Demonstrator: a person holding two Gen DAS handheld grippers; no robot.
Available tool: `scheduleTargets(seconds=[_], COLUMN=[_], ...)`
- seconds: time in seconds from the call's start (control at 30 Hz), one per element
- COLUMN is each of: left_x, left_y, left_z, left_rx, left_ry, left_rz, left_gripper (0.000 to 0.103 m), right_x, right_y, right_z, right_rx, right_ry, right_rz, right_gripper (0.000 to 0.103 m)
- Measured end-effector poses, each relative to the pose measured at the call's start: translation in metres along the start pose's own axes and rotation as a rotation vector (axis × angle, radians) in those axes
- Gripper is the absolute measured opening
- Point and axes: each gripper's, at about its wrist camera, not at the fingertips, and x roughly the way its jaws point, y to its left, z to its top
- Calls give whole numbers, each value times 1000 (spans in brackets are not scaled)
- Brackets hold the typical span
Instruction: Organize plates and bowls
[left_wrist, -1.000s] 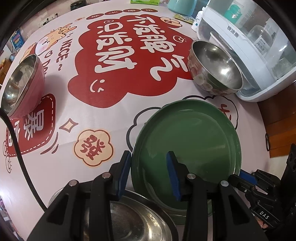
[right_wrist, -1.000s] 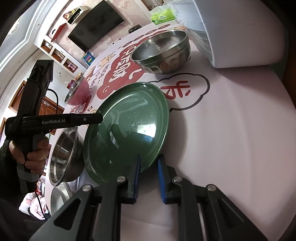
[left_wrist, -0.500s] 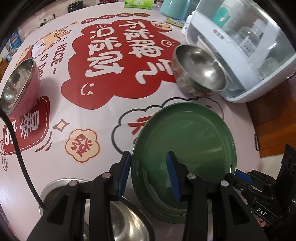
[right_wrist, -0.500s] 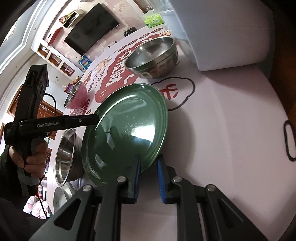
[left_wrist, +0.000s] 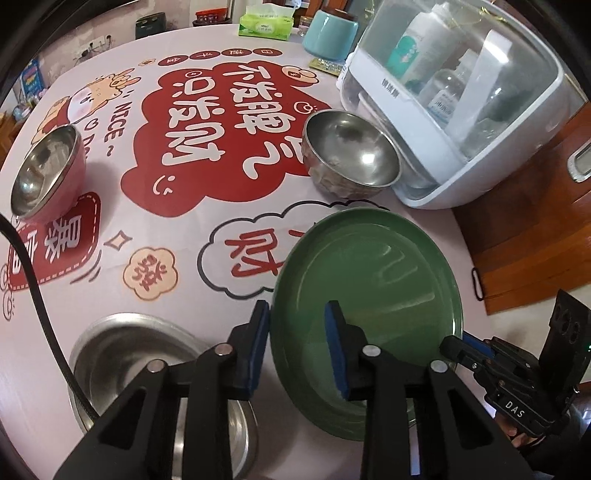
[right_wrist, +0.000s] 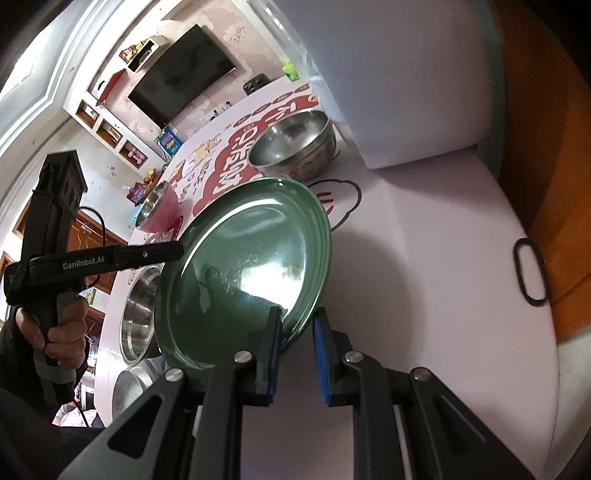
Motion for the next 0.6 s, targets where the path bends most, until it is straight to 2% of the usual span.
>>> scheduleTargets(seconds=[0.13,0.6], left_x=[-11,-58], left_y=[-5,1], left_z=[-11,-66], left_rx=[-11,-154], left_ry=[-20,-127], left_rz=[-3,-39], left_gripper=[22,17], right_x=[-13,-47], right_y=[1,18], right_z=[-4,-15], right_rx=[-7,-89], right_ry=[-21,-84], right_rz=[-1,40], right_gripper=[16,13])
